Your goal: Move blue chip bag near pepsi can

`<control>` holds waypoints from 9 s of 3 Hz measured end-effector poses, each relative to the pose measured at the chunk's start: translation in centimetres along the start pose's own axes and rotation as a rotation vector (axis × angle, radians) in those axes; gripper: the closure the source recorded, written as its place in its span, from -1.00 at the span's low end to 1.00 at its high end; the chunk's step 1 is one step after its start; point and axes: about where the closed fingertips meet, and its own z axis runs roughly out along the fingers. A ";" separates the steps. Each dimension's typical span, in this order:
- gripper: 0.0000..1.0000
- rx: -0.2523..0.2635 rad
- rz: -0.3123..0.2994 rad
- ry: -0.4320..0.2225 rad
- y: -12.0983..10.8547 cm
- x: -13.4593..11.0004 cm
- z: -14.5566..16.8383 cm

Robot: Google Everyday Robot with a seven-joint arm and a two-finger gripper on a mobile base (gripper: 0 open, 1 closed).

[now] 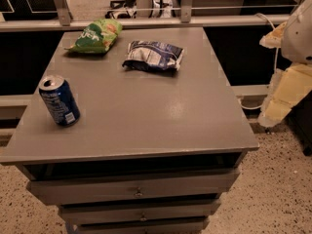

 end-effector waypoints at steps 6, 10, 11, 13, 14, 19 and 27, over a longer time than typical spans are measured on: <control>-1.00 0.258 0.214 -0.544 -10.2 -5.6 8.6; -1.00 0.190 0.203 -0.618 -17.5 -12.6 19.4; -1.00 0.172 0.184 -0.642 -18.4 -14.2 20.6; -1.00 0.157 0.151 -0.661 -20.0 -15.5 22.5; -0.52 0.151 0.159 -0.670 -19.6 -15.2 23.0; 1.00 0.097 0.128 -0.709 -17.5 -17.0 21.8; -0.22 -0.146 0.102 -0.612 -0.9 -21.6 16.7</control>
Offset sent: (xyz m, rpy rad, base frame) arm 0.0944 0.0215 -0.0087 0.5783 -0.2478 -0.0077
